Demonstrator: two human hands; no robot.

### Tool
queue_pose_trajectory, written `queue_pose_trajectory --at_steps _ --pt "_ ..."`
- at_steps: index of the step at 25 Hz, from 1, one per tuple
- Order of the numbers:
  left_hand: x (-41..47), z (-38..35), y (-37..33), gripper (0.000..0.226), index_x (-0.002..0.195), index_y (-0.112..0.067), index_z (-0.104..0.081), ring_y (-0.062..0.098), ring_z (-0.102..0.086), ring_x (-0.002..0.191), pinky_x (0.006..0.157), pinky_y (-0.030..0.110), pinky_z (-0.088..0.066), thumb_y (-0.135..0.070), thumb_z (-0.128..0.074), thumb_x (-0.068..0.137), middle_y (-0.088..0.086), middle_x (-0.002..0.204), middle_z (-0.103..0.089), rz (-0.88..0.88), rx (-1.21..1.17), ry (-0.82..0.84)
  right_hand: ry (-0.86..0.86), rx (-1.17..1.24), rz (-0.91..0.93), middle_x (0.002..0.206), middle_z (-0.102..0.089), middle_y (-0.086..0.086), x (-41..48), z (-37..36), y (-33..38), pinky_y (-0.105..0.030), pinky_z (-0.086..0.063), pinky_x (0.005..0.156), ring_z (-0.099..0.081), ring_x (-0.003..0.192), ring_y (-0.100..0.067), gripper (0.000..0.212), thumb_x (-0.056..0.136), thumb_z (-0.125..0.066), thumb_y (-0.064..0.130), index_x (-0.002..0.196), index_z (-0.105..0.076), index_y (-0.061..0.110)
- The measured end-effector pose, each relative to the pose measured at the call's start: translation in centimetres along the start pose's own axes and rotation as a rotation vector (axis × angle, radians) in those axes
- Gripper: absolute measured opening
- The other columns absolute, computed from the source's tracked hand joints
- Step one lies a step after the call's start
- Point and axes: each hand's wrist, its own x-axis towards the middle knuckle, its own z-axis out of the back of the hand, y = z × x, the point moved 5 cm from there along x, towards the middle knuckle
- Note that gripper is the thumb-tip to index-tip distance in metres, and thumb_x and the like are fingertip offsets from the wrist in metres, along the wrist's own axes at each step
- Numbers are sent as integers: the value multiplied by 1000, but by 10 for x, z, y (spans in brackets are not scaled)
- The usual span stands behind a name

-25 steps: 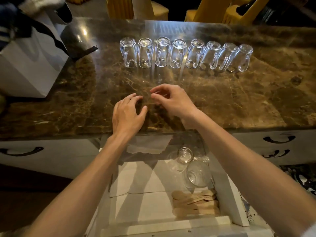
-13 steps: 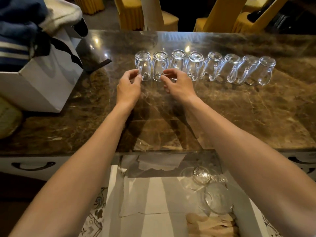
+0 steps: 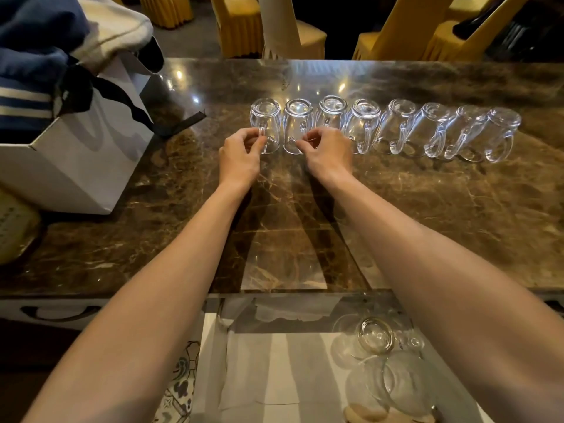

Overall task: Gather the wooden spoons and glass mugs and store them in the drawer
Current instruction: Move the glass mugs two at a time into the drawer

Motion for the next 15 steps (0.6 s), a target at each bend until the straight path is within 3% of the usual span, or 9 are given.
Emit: queue_pose_trajectory --at_steps 3,7,12,15 --pt "0 0 -2 30 109 -10 -64 4 -62 85 76 11 -49 -20 -70 82 -2 95 -67 -31 18 3 -8 45 -27 100 -71 -3 -2 -2 2 -22 -43 78 -64 95 -16 22 83 -69 29 100 -70 15" --pt "0 -1 -4 26 105 -11 -65 3 -62 80 68 5 -48 -14 -71 80 -4 89 -66 -24 22 -26 -22 91 -47 99 -72 -4 -5 -2 4 -25 -48 84 -65 93 -15 21 82 -71 24 99 -71 13" --pt "-3 0 -3 23 106 -10 -65 5 -63 86 78 14 -50 -10 -68 83 -1 92 -68 -29 24 -41 -19 53 -39 94 -72 -5 -6 -2 7 -25 -48 77 -64 89 -17 16 83 -70 24 93 -73 12" --pt "-6 3 -3 24 106 -11 -66 3 -63 84 74 7 -49 -10 -68 82 -4 90 -67 -52 19 -25 -8 40 -30 93 -72 -5 -6 -2 9 -26 -50 77 -65 88 -17 17 84 -68 25 93 -72 10"
